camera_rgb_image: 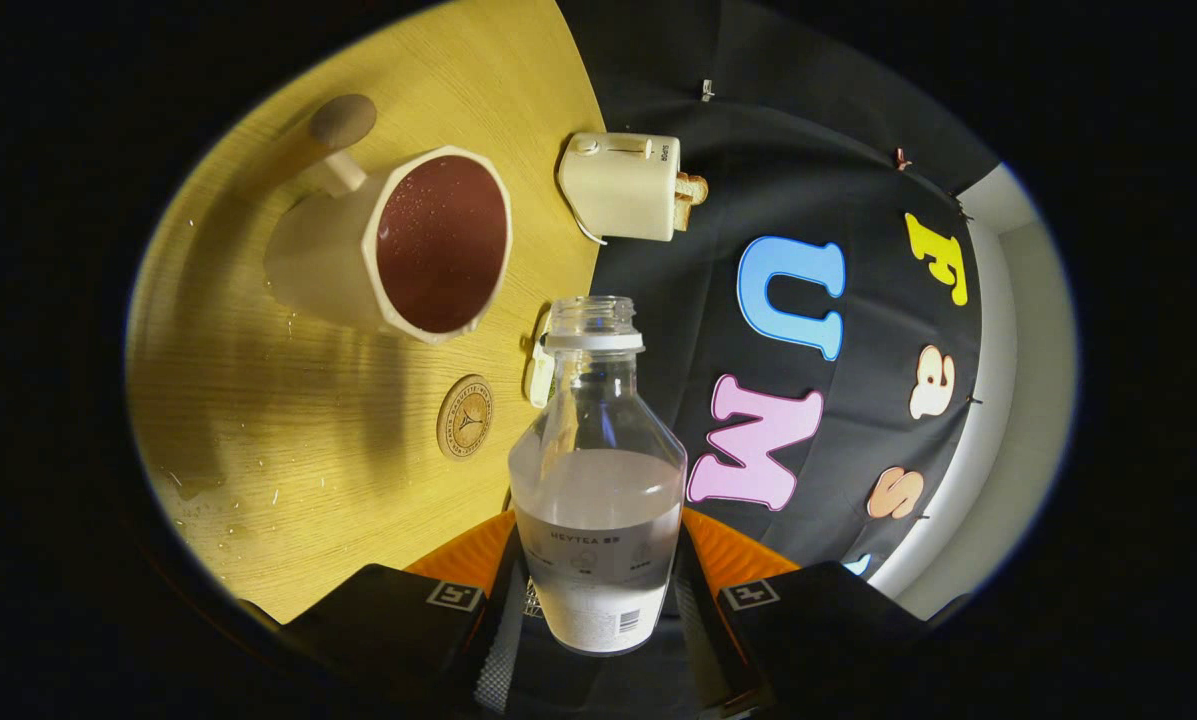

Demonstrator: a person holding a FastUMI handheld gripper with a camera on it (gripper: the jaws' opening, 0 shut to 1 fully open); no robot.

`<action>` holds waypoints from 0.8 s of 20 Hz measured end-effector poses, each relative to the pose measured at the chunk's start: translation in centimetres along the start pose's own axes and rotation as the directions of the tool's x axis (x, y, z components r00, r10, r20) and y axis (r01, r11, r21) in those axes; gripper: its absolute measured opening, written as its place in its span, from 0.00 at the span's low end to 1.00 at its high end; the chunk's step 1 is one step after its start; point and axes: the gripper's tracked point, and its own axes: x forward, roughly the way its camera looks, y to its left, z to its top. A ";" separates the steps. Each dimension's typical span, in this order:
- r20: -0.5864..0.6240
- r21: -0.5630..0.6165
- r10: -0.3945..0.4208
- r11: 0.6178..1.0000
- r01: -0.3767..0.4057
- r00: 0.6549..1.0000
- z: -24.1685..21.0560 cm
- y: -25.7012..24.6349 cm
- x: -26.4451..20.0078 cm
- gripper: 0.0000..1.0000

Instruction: Take the bottle from table, then pour the juice into the cup, finally place the bottle on the coaster

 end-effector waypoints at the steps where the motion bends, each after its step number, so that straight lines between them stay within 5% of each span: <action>1: 0.002 -0.002 -0.001 1.000 0.001 1.000 0.0 0.0 0.0 0.71; 16: 0.020 -0.070 0.001 0.998 0.000 1.000 0.5 0.2 -0.2 0.71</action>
